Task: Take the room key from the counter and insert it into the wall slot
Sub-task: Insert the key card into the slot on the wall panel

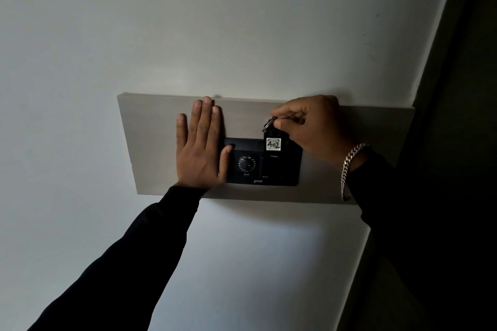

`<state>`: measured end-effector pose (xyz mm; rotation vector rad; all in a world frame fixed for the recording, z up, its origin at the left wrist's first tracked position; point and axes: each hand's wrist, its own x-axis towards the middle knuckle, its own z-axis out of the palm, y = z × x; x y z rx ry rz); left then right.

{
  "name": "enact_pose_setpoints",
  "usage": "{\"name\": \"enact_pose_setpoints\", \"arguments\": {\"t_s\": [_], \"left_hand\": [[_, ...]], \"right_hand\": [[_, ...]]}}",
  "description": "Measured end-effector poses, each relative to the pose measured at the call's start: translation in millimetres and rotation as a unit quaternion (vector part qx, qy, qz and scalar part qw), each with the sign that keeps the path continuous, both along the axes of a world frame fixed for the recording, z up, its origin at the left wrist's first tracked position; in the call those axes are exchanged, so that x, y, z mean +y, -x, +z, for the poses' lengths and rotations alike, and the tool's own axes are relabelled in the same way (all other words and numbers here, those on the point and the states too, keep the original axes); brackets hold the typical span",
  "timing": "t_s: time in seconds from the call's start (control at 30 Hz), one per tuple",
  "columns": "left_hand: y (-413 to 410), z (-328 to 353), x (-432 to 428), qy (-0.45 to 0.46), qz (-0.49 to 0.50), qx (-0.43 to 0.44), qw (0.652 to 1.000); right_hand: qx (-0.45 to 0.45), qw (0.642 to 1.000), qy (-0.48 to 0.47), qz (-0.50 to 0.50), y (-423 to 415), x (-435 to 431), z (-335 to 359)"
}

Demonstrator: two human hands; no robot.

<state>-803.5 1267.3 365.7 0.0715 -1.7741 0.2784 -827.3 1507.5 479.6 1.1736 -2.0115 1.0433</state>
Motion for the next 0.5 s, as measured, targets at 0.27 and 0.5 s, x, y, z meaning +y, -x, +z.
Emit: {"name": "enact_pose_setpoints", "arguments": {"t_s": [0.27,0.5], "left_hand": [[-1,-2,-1,0.006,-0.004,-0.002,1.0],[-12,4,7,-0.029,-0.027,-0.029,0.999]], "right_hand": [[-0.015,0.997,0.058,0.04,5,-1,-31],[-0.024,0.994,0.093,0.049,-6,7,-36]]}}
